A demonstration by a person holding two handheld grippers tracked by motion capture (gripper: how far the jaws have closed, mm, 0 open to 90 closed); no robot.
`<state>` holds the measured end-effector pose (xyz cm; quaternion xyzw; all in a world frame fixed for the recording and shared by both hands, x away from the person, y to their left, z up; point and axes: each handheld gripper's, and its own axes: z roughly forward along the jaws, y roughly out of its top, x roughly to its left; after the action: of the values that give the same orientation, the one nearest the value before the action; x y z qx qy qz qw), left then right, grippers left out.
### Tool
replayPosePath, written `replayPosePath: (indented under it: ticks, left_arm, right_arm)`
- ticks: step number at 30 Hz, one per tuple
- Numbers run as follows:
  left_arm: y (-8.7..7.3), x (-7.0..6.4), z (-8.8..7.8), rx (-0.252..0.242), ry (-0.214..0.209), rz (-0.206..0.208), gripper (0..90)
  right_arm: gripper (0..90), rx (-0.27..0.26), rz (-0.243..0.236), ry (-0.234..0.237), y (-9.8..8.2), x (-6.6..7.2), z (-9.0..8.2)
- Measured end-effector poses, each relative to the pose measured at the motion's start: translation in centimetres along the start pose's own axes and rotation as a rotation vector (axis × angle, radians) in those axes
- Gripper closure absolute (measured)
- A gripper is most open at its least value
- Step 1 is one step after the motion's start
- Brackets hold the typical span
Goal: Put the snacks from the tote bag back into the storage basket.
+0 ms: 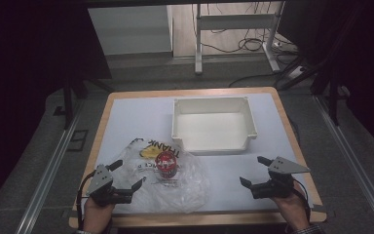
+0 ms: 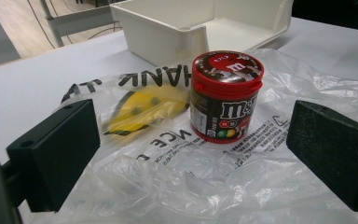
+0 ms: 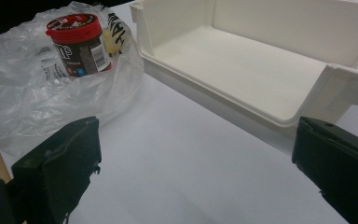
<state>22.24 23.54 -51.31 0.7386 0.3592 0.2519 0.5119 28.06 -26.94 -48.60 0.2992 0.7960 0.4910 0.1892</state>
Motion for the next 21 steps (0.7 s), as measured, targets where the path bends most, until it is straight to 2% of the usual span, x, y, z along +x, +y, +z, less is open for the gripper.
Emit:
replayPosePath:
  ticks: [6, 11, 21]
  left_arm:
    - [0.05, -0.06, 0.06, 0.011, -0.008, 0.009, 2.4]
    - [0.07, -0.1, 0.08, 0.012, -0.008, 0.015, 2.4]
    - [0.09, -0.16, 0.14, 0.014, -0.013, 0.019, 2.4]
  right_arm:
    - [1.7, 0.011, 0.004, 0.011, -0.04, 0.02, 0.1]
    - [1.8, 0.007, 0.027, 0.021, 0.0, 0.15, 0.21]
    - [1.8, 0.02, -0.022, 0.014, 0.16, 0.57, 0.66]
